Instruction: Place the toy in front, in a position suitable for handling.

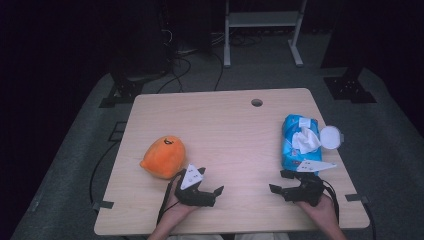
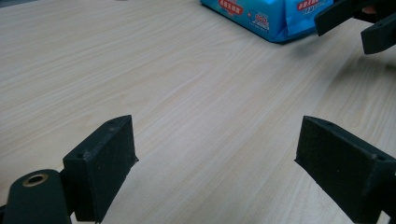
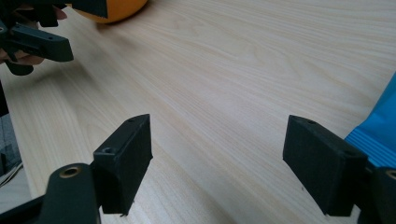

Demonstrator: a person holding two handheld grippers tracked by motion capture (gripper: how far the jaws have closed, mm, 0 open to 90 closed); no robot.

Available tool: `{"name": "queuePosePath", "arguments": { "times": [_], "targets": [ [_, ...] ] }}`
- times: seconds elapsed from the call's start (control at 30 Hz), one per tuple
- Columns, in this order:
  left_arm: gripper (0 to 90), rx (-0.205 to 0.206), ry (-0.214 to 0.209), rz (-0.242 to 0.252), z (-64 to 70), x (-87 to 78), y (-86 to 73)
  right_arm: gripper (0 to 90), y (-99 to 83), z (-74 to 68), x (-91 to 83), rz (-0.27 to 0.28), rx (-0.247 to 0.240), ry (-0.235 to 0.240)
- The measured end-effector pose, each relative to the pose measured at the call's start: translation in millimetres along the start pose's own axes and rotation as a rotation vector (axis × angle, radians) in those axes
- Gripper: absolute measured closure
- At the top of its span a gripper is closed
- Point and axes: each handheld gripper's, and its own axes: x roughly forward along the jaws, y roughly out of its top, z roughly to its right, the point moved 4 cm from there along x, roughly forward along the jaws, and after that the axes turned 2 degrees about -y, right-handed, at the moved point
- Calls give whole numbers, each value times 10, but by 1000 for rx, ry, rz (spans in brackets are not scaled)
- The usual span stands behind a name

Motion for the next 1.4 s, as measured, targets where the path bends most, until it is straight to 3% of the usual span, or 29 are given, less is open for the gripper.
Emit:
{"name": "queuePosePath", "arguments": {
  "times": [0.4, 0.77, 1.03, 1.37, 1.4],
  "targets": [
    [115, -23, 36, 53, -95, -160, 128, 227, -10, 14, 46, -16, 1, 9],
    [114, -42, 97, 136, -251, -417, 264, 227, -1, -22, 45, -19, -10, -2],
    [115, -49, 130, 163, -352, -508, 313, 227, -9, -14, 58, -23, -11, -2],
    [115, -68, 212, 216, -587, -735, 367, 227, -16, -15, 71, -28, -8, -1],
    [114, -74, 240, 226, -659, -794, 362, 227, -17, -17, 75, -30, -10, -1]
  ]
}}
